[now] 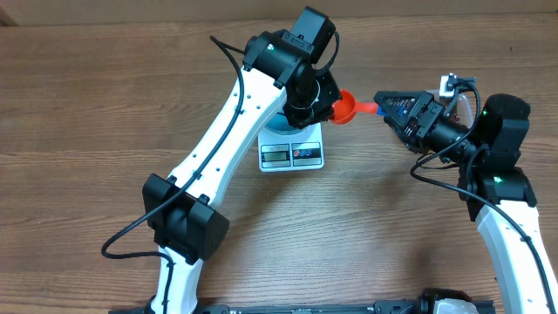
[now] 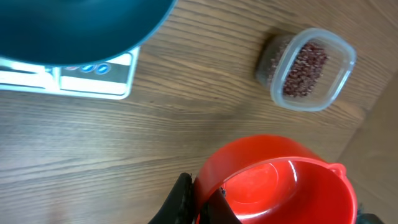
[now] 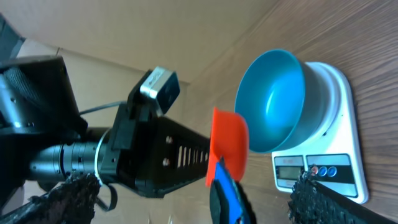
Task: Scoop item into bowl and weigh 150g on scale
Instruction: 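Close the right gripper on the blue scoop handle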
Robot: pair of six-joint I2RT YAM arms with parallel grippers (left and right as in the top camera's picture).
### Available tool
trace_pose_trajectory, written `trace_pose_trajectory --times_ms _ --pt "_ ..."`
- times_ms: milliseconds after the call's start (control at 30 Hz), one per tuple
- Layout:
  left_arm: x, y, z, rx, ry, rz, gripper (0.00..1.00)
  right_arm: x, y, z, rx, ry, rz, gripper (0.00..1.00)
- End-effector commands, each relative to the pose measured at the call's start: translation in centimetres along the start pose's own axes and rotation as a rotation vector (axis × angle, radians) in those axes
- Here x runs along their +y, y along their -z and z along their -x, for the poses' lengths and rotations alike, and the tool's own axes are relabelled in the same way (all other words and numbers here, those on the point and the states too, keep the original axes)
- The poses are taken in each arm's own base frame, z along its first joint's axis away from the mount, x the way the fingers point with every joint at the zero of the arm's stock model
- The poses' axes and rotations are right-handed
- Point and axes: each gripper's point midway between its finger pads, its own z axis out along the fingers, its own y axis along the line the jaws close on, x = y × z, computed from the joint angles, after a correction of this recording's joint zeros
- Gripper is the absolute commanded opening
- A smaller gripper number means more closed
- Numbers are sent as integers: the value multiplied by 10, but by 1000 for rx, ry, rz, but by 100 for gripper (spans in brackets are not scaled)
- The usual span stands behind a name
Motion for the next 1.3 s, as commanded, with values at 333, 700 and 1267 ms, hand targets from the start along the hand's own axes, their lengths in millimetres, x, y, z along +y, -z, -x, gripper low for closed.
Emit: trace_pose_trajectory --times_ms 333,700,1267 --pt "-32 -2 -27 22 -63 -70 4 17 2 3 6 66 34 80" --pt "-28 -2 -26 14 -61 -54 5 8 2 7 -24 74 -8 69" --pt "-22 -2 -18 -30 -56 -20 4 -3 2 9 -45 40 -61 30"
